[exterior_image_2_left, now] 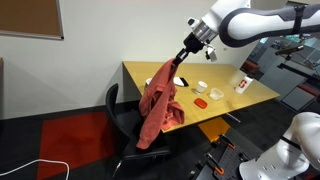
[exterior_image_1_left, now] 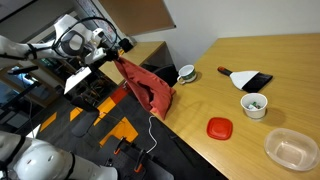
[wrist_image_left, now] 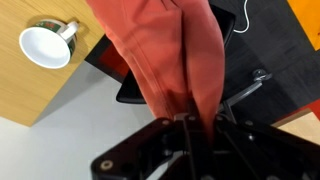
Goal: Put the clothing on top of the black chair on the left
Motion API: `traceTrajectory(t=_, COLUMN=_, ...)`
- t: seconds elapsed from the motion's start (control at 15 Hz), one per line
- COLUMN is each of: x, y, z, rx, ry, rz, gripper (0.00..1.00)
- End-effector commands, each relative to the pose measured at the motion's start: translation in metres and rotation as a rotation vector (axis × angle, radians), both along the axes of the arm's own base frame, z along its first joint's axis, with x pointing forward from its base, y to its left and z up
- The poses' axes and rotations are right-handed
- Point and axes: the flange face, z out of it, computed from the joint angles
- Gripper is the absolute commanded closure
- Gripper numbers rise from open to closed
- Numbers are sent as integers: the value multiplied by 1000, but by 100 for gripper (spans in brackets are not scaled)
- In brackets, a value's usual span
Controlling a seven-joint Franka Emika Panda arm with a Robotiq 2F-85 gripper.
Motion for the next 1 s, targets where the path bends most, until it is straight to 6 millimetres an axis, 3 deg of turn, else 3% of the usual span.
traceTrajectory(t=0.0, x=22, y=25, z=23, rx=38, ry=-47, rz=79, gripper=99)
traceTrajectory(t=0.13, x=26, y=31, z=28, rx=68, ry=-86, rz=98, gripper=99)
traceTrajectory(t=0.2, x=15, y=26, z=17, rx=39, ry=-41, rz=70, gripper=95)
traceTrajectory(t=0.67, x=21, y=30, z=17, rx=49, ry=-48, rz=82, gripper=95)
traceTrajectory(t=0.73, x=21, y=30, z=17, rx=49, ry=-48, rz=82, gripper=99)
traceTrajectory(t=0.93, x=41, y=50, z=20, rx=99, ry=-120, rz=112, gripper=99)
